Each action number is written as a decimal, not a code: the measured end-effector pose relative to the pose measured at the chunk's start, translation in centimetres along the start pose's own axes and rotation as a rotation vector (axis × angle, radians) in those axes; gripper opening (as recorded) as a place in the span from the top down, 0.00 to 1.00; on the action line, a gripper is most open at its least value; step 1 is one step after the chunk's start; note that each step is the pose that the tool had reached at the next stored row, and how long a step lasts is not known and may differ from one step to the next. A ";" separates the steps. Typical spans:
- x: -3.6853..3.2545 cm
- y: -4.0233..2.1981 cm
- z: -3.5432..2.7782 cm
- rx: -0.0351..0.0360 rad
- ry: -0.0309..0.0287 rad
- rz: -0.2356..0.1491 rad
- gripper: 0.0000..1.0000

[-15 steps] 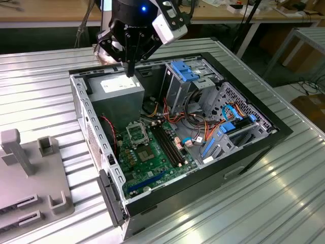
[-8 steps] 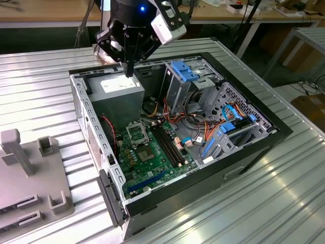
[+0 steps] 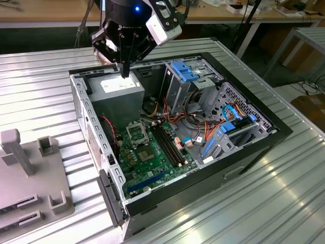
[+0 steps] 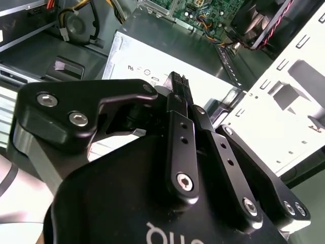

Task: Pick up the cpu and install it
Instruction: 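Reach for the cpu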

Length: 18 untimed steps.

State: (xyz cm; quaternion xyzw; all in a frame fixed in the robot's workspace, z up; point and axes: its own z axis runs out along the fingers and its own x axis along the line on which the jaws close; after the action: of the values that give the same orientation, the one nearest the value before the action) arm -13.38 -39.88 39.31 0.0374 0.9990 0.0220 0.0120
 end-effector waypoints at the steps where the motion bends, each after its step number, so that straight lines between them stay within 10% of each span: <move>1: 0.06 0.00 0.01 -0.0001 0.0001 0.000 0.89; 18: 0.48 -0.04 0.02 0.0001 0.0021 0.000 0.89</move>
State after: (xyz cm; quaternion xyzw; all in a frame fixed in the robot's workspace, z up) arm -13.86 -39.88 39.27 0.0374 0.9990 0.0220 0.0109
